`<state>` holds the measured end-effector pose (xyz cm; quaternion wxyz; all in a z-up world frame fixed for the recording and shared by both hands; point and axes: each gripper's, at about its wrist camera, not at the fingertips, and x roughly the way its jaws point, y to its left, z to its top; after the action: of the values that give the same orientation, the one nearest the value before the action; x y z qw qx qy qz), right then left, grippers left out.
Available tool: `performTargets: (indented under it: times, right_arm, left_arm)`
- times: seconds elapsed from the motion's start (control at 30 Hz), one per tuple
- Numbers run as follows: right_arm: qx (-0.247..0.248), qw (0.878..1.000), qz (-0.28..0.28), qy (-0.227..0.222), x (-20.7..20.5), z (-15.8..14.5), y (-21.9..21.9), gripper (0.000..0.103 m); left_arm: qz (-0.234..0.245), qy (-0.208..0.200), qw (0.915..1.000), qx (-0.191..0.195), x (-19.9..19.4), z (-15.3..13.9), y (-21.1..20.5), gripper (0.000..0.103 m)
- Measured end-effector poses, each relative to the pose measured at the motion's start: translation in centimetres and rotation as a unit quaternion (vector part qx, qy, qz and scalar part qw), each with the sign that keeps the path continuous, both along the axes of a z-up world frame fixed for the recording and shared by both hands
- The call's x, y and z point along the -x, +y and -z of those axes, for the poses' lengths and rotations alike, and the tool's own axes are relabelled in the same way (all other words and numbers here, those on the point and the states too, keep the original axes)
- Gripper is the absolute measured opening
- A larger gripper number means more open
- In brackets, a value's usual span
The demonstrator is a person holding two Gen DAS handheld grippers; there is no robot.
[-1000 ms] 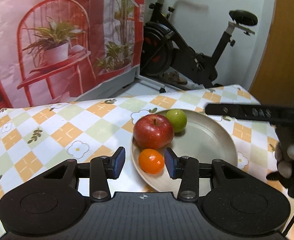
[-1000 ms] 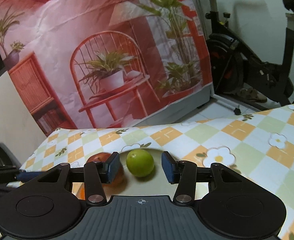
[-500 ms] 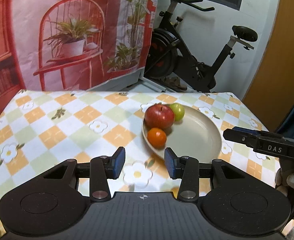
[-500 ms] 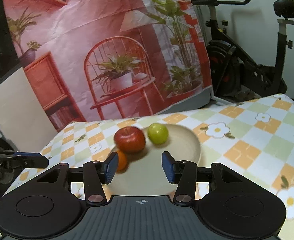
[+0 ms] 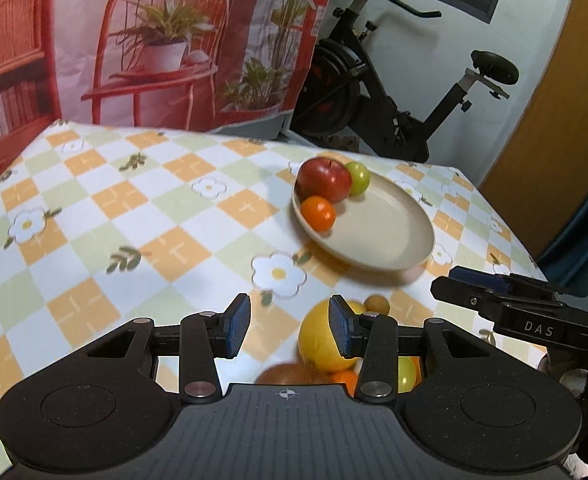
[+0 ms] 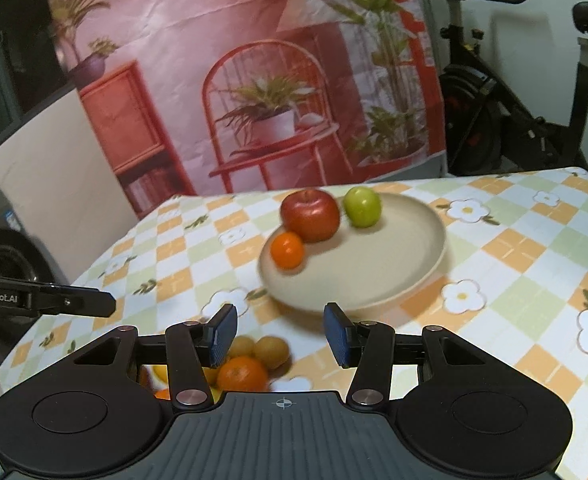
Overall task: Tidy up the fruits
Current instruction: 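Move both tools back over the fruit pile, then clamp the large dark red apple between both grippers and lift it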
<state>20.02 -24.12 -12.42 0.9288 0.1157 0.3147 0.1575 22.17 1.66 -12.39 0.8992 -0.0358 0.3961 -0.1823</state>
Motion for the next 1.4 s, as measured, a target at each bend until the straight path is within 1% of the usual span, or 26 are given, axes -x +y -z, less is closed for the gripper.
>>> performTargets:
  times: [0.23,0.43,0.63,0.73,0.9,1.03,1.17,1.4]
  right_arm:
    - [0.009,1.000,-0.028,0.002,0.3,-0.3,1.8,0.045]
    - [0.013,0.999,-0.047,0.009,0.4,-0.2,3.0,0.045]
    - [0.017,0.997,-0.079,0.011,0.8,-0.6,4.6,0.047]
    - [0.021,0.995,-0.096,0.014,1.0,-0.6,5.5,0.047]
    - [0.035,0.992,-0.122,0.018,1.5,-0.9,7.3,0.048]
    - [0.046,0.988,-0.148,0.021,1.8,-0.9,9.0,0.049]
    - [0.063,0.983,-0.171,0.033,1.9,-0.6,10.6,0.049]
    - [0.088,0.975,-0.197,0.049,1.5,0.0,12.7,0.049]
  left_arm:
    - [-0.013,0.022,0.9996,0.012,0.8,1.1,1.4,0.045]
    - [-0.019,0.021,0.9994,0.021,1.1,0.9,2.2,0.045]
    - [-0.013,0.032,0.9991,0.025,0.8,1.0,3.3,0.045]
    - [-0.014,0.039,0.9985,0.036,0.6,0.8,4.2,0.044]
    - [0.005,0.050,0.9980,0.038,0.2,0.9,4.5,0.044]
    - [0.018,0.062,0.9968,0.048,0.0,1.4,4.6,0.044]
    - [0.031,0.068,0.9958,0.053,0.0,1.9,4.6,0.044]
    - [0.036,0.079,0.9938,0.069,-0.1,2.8,4.8,0.044]
